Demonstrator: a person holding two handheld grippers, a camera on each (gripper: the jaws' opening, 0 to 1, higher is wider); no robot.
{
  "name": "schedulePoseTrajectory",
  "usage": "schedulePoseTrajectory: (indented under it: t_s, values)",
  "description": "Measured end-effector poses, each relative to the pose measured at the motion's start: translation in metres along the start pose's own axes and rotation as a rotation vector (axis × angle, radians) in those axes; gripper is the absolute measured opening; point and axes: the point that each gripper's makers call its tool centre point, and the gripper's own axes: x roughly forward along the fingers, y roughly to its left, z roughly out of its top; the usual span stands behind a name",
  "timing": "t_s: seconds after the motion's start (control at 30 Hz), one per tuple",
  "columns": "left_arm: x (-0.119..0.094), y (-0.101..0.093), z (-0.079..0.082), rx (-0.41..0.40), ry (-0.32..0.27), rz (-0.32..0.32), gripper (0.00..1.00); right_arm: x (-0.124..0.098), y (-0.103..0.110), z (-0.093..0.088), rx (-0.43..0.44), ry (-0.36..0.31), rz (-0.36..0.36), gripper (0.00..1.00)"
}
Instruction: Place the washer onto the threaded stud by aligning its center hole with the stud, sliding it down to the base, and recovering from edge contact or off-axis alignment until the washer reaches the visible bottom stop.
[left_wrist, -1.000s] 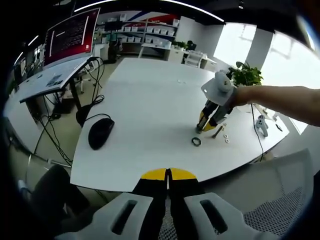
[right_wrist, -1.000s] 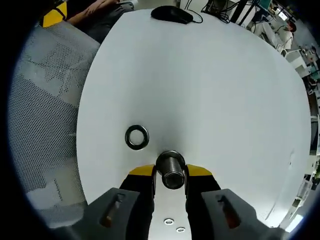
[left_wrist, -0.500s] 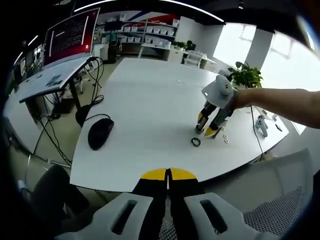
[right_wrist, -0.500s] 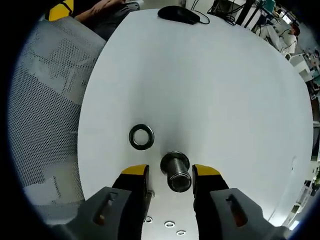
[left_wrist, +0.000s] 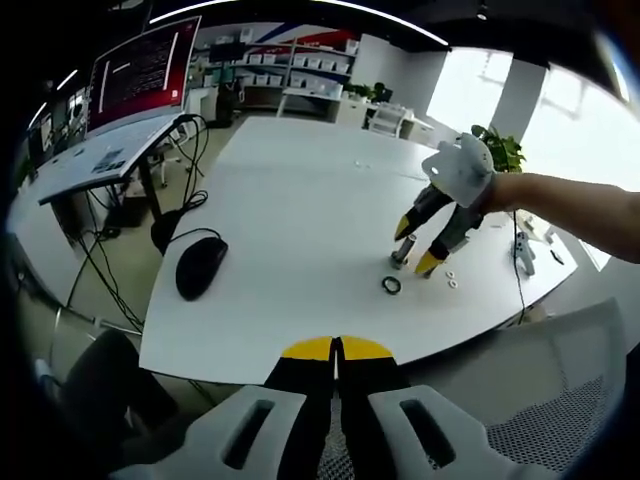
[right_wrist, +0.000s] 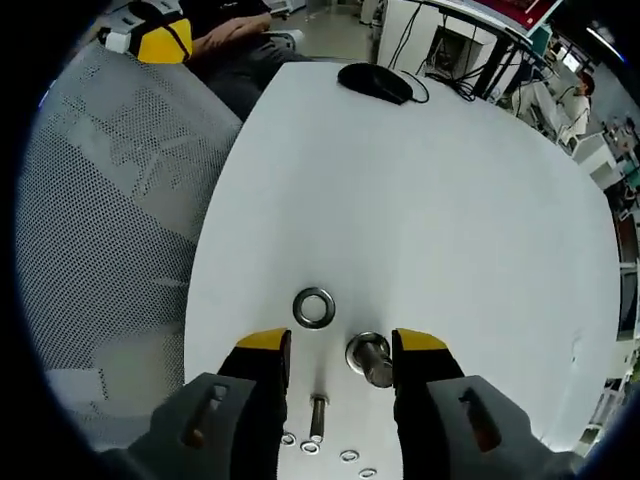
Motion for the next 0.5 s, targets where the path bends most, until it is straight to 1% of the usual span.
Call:
schedulePoseTrajectory:
  t_s: [0.23,0.5]
  values:
    - [0.000,0.000,0.000,-0.004,-0.003,0.001,0.00,0.009,0.015,0.006,-0.025,0.002,0.029,0.42]
    - [0.000,0.000,0.001,-0.006,-0.003,0.002,0.00,0.025,0.025,0.004,-0.031,0.035,0.055,0.41]
